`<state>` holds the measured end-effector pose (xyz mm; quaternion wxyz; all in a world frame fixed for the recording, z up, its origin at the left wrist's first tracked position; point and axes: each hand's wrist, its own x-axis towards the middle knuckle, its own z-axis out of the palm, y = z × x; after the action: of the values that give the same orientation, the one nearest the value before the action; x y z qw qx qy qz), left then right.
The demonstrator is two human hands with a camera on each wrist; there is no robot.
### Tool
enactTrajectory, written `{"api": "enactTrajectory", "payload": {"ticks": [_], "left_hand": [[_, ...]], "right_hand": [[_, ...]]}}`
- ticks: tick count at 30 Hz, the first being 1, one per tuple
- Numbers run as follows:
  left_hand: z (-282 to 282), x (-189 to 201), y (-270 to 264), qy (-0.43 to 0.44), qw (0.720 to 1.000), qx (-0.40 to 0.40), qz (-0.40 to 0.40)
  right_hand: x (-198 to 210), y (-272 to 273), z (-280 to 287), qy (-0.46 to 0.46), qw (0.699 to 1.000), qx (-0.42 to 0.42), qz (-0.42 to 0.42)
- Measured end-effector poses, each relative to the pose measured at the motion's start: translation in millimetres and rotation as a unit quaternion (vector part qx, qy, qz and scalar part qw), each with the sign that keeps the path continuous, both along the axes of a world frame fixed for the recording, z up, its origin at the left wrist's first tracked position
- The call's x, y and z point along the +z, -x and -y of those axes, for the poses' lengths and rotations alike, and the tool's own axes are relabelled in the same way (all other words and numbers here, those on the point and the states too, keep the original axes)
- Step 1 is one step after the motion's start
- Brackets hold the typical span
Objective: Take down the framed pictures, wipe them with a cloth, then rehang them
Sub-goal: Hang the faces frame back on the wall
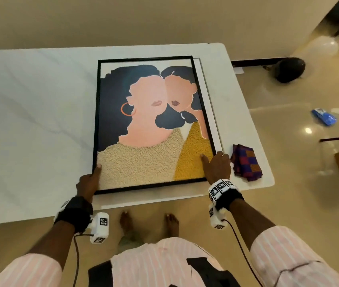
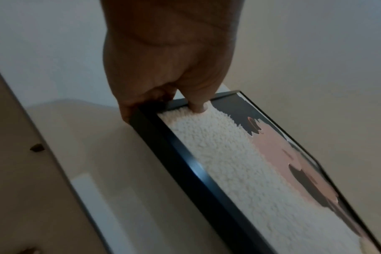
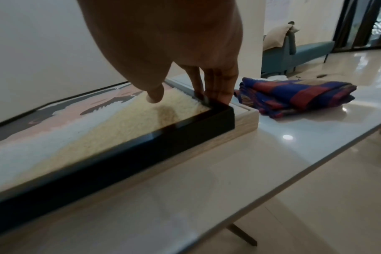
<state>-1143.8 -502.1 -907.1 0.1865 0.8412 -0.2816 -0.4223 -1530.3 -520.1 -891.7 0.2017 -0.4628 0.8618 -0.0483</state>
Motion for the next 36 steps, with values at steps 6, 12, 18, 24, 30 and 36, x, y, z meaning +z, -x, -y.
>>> {"api": "enactTrajectory", "payload": {"ticks": [6,12,18,24,30,36], "left_hand": [[0.3,23.1,12.5,-0.025,0.998,0.045,0.03],[5.0,40.5,12.3,0.004,0.997,0.046,0.061],[7.9,57.8,-1.9,0.045,0.994,0.084,0.057],[-33.7,63.8,-26.0,0.026,0.986,0.128,0.107],[-91.4,73.0,-93.3,-0.006,0.981,0.179,0.078],[-151.6,76.3,-160.6,0.019,0.949,0.304,0.08]], "right_hand": [[11.7,15.2,18.5,-0.024,0.988,-0.11,0.101],[16.9,10.9,14.0,-0.021,0.983,-0.142,0.116],[36.7,0.0,13.5,-0.01,0.98,-0.156,0.124],[36.2,-37.9,-6.0,0.0,0.984,-0.135,0.119],[47.5,-114.1,-4.0,-0.002,0.991,-0.041,0.127],[49.2,-219.8,3.6,0.024,0.988,0.063,0.14]]}}
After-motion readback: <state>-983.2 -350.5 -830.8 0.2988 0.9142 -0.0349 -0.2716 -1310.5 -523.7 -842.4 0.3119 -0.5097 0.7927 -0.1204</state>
